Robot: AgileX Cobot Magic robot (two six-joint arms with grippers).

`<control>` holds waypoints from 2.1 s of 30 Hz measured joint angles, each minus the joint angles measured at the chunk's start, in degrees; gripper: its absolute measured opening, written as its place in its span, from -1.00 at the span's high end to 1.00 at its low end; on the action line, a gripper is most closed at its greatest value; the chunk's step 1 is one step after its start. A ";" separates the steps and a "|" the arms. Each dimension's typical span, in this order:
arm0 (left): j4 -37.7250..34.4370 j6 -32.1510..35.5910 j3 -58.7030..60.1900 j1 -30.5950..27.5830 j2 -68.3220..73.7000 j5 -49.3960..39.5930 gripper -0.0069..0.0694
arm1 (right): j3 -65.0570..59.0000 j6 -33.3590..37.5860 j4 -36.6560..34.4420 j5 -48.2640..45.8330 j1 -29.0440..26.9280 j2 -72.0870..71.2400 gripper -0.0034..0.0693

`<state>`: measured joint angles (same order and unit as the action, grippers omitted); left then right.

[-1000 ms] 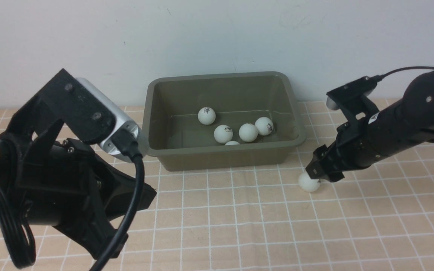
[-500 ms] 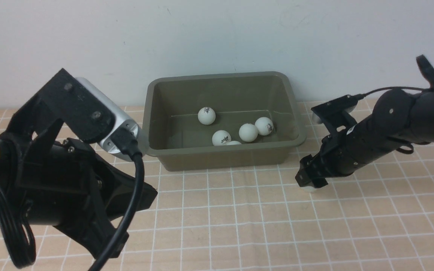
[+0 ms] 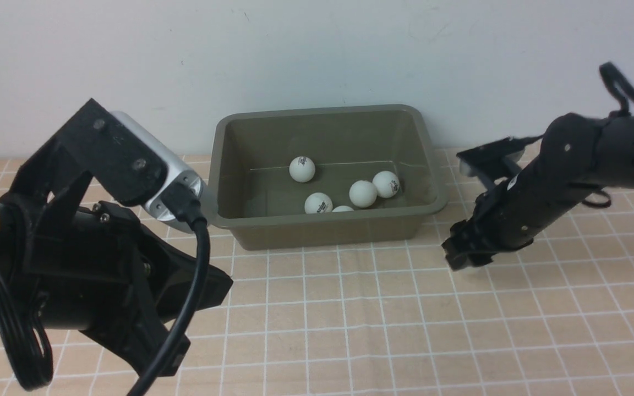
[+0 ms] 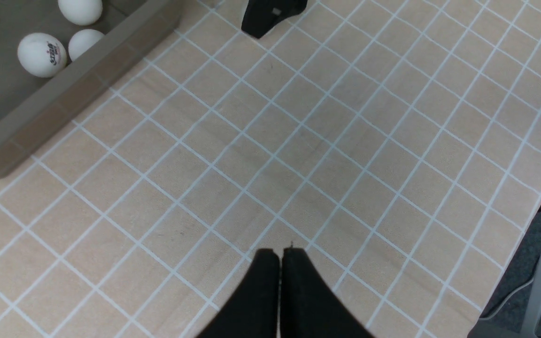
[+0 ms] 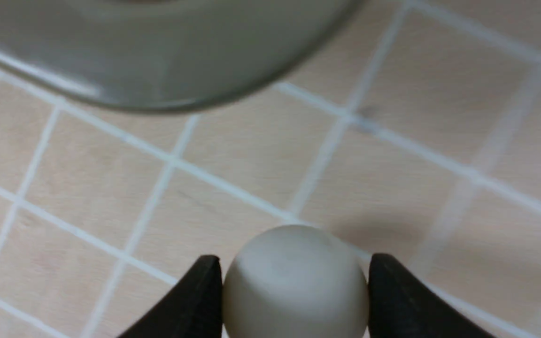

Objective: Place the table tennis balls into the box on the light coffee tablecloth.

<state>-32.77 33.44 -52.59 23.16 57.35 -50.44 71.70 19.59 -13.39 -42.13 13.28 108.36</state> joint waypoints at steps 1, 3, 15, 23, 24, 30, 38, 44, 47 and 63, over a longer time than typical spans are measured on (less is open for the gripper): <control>0.00 0.00 0.00 0.00 0.00 0.00 0.94 | 0.00 -2.19 2.97 0.06 -0.99 -2.62 -0.08; 0.00 0.00 0.00 0.00 0.00 0.00 0.94 | 0.00 -4.08 5.32 0.12 -2.41 -5.36 -0.08; 0.00 0.06 0.00 0.00 0.00 0.66 0.94 | 5.26 28.31 -29.19 -1.21 -0.94 -8.59 -0.08; 0.00 0.06 0.00 0.00 0.00 0.66 0.94 | 13.92 37.79 -42.47 6.16 1.98 2.44 -0.08; 0.00 0.06 0.00 0.00 0.00 0.66 0.94 | 14.07 37.79 -42.60 6.31 1.98 2.44 -0.08; 0.00 0.06 0.00 0.00 0.00 0.66 0.94 | 16.20 36.97 -46.25 9.12 1.98 5.14 -0.57; 0.00 0.69 0.00 0.00 0.00 0.66 0.94 | 16.20 40.20 -46.06 12.78 -3.96 -6.63 -0.55; 0.00 0.69 0.00 0.00 0.00 0.79 0.94 | 16.39 29.95 -37.18 11.06 -16.60 -22.85 -0.21; 0.00 0.69 0.00 0.00 0.00 1.36 0.94 | 16.45 24.53 -30.03 7.24 -19.98 -28.30 0.02; 0.00 3.12 0.00 0.00 0.00 2.95 0.94 | -11.18 14.80 -11.58 -0.81 -20.75 -55.72 0.94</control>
<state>-32.77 36.56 -52.59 23.16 57.35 -47.49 60.51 34.39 -24.97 -42.93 -7.47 52.63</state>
